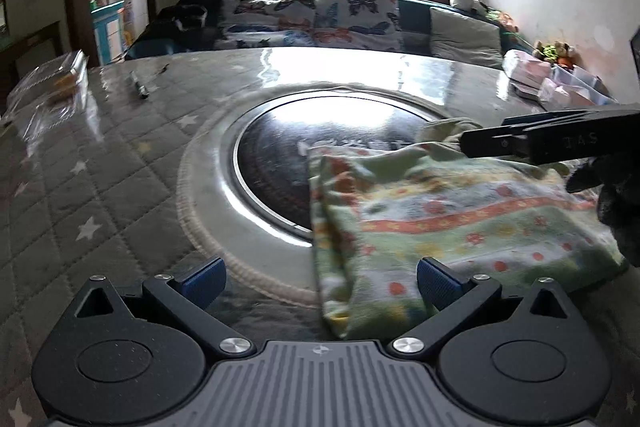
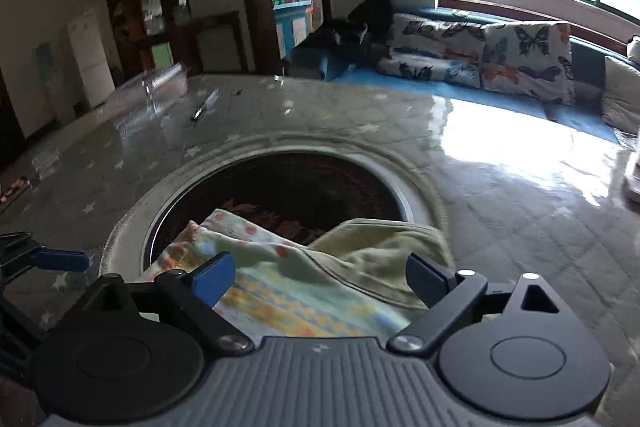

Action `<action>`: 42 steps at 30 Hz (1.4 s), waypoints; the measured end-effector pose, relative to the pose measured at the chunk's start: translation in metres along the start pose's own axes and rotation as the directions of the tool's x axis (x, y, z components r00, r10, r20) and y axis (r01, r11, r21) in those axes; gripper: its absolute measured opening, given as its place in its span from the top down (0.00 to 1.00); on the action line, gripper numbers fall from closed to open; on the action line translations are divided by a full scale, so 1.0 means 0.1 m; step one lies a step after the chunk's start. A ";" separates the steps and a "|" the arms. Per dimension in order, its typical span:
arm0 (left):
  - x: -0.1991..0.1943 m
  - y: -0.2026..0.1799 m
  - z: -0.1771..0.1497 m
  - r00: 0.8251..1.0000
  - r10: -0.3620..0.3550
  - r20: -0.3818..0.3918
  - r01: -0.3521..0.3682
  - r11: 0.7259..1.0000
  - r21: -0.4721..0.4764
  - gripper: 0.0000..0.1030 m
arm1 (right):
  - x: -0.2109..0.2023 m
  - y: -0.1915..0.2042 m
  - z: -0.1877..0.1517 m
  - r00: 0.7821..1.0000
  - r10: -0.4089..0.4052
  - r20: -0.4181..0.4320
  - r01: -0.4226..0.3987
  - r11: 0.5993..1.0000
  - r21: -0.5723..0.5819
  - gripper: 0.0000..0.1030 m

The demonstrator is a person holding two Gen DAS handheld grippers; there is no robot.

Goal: Fold clothes

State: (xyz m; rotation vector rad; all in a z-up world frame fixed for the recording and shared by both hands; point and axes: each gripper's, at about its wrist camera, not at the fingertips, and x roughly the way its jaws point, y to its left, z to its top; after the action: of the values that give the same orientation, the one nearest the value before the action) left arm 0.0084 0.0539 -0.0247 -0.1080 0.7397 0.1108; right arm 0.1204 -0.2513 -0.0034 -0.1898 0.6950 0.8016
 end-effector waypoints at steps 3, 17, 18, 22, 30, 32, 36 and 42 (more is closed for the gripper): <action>-0.01 0.03 -0.02 1.000 -0.004 0.001 0.004 1.000 -0.011 0.00 | 0.21 0.11 0.05 0.998 -0.034 -0.046 0.034 0.999 -0.008 0.08; -0.06 0.11 -0.05 1.000 0.011 0.012 -0.011 1.000 -0.019 0.00 | -0.12 0.17 -0.04 0.998 -0.050 -0.035 0.047 0.996 -0.071 0.02; -0.05 0.11 -0.06 1.000 0.013 0.009 -0.013 1.000 -0.018 0.00 | -0.20 0.19 -0.09 0.998 -0.048 -0.031 0.046 0.996 -0.083 0.01; -0.04 0.10 -0.10 1.000 0.026 0.001 -0.026 1.000 -0.007 0.00 | -0.45 0.29 -0.31 0.999 -0.031 -0.014 0.029 0.993 -0.114 0.00; -0.05 0.10 -0.08 1.000 0.028 -0.004 -0.028 1.000 -0.006 0.00 | -0.32 0.55 -0.61 1.000 -0.030 -0.006 0.029 0.986 -0.162 0.00; -0.06 0.10 -0.08 1.000 0.029 -0.006 -0.029 1.000 -0.005 0.00 | -0.36 0.56 -0.61 0.999 -0.040 0.001 0.040 0.985 -0.171 0.00; -0.06 0.10 -0.07 0.999 0.030 -0.008 -0.031 1.000 -0.005 0.00 | -0.64 0.49 -0.65 0.997 -0.063 0.036 0.067 0.987 -0.148 0.00; -0.05 0.00 -0.03 1.000 0.012 -0.012 -0.012 1.000 0.000 0.00 | -0.81 0.20 -0.80 0.987 -0.160 0.029 0.161 0.985 -0.055 0.00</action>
State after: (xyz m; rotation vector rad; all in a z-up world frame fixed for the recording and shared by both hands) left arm 0.0026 0.0534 -0.0234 -0.1046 0.7524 0.1223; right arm 0.0263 -0.3183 -0.0106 -0.2833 0.6254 0.6688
